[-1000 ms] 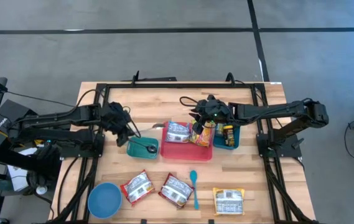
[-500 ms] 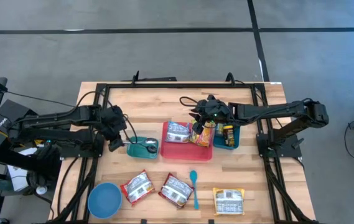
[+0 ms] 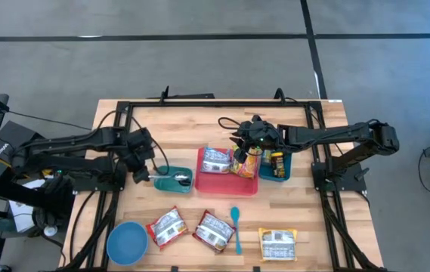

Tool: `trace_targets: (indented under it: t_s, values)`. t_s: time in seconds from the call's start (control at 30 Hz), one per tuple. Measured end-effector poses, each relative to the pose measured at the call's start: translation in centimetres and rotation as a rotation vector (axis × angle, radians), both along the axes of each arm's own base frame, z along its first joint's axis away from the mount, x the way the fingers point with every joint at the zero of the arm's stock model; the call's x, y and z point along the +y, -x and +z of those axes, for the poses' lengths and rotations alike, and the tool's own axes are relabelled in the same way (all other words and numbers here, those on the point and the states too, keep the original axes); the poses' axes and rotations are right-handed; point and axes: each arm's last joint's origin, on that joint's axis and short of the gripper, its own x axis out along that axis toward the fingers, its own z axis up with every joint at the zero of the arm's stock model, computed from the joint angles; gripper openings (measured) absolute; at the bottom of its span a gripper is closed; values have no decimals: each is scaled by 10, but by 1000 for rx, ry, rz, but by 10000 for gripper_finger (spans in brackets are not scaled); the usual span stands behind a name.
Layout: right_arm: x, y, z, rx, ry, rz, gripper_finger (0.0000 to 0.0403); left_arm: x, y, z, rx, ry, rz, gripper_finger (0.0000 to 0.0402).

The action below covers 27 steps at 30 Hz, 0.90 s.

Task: Pick & Place Food Item
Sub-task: Put the silver spoon into the green bin

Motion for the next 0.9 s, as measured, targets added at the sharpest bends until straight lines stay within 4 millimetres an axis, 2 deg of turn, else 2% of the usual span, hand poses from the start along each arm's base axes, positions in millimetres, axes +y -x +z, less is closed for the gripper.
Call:
trace_targets:
  t_s: [0.4, 0.9]
  values:
    - [0, 0, 0, -2, -2, -1, 81, 2, -16, -18, 113, 134, -46, 5]
    - [0, 0, 0, -4, -1, -1, 81, 24, -10, -22, 114, 209, 58, 5]
